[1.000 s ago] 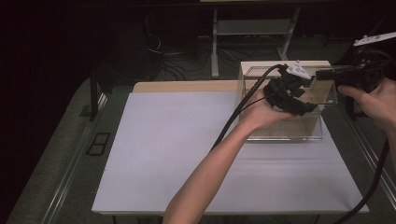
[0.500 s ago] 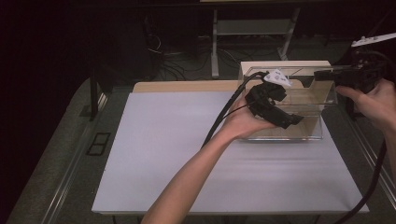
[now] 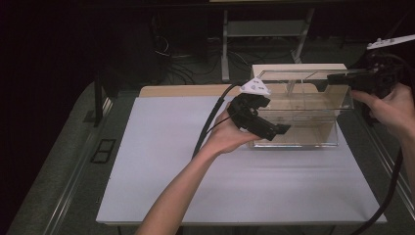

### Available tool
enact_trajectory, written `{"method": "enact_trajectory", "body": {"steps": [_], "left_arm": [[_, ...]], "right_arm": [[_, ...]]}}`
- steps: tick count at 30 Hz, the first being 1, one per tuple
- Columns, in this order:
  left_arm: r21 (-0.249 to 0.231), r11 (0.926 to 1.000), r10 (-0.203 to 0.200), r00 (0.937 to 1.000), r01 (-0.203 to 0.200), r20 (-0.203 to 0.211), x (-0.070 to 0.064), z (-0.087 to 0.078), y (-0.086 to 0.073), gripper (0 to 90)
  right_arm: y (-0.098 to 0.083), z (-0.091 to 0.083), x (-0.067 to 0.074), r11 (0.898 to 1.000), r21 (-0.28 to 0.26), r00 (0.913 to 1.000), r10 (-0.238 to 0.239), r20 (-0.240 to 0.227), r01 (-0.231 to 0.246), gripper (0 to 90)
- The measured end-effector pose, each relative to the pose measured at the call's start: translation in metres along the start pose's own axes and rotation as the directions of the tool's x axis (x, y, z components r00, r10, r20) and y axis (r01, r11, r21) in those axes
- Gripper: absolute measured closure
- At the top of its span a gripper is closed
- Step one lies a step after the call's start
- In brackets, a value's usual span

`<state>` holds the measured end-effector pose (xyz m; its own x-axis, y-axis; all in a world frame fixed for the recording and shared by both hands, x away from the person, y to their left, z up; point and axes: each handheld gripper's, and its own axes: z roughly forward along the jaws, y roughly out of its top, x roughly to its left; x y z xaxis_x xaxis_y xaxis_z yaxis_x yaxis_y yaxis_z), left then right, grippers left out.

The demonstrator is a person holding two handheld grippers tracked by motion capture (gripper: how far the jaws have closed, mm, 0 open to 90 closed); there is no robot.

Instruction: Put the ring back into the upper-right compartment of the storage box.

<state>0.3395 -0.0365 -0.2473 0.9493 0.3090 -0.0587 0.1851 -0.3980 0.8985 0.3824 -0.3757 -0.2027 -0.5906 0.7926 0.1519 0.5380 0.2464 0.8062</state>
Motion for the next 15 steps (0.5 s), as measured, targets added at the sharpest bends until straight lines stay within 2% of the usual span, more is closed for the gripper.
{"method": "enact_trajectory", "body": {"steps": [1, 4, 8, 15], "left_arm": [[0.005, 1.0000, 0.008, 1.0000, -0.008, -0.004, 0.002, -0.003, -0.002, 4.6], [-0.005, 1.0000, -0.007, 0.9998, 0.007, -0.021, 0.004, -0.013, -0.011, 3.5], [-0.023, 0.9987, -0.047, 0.9980, 0.046, -0.043, 0.007, -0.024, -0.024, 1.7], [-0.033, 0.9954, -0.092, 0.9928, 0.090, -0.077, 0.013, -0.046, -0.050, 0.0]], "right_arm": [[0.000, 0.000, 0.001, 1.000, 0.000, 1.0000, -0.001, -0.001, 0.001, 89.6], [0.000, 0.000, 0.002, 1.000, -0.004, 1.0000, -0.004, -0.002, 0.004, 89.6], [0.000, 0.000, 0.004, 1.000, -0.003, 1.0000, -0.009, -0.001, 0.009, 89.6], [0.000, 0.000, 0.005, 1.000, -0.009, 1.0000, -0.004, 0.000, 0.004, 89.5]]}}
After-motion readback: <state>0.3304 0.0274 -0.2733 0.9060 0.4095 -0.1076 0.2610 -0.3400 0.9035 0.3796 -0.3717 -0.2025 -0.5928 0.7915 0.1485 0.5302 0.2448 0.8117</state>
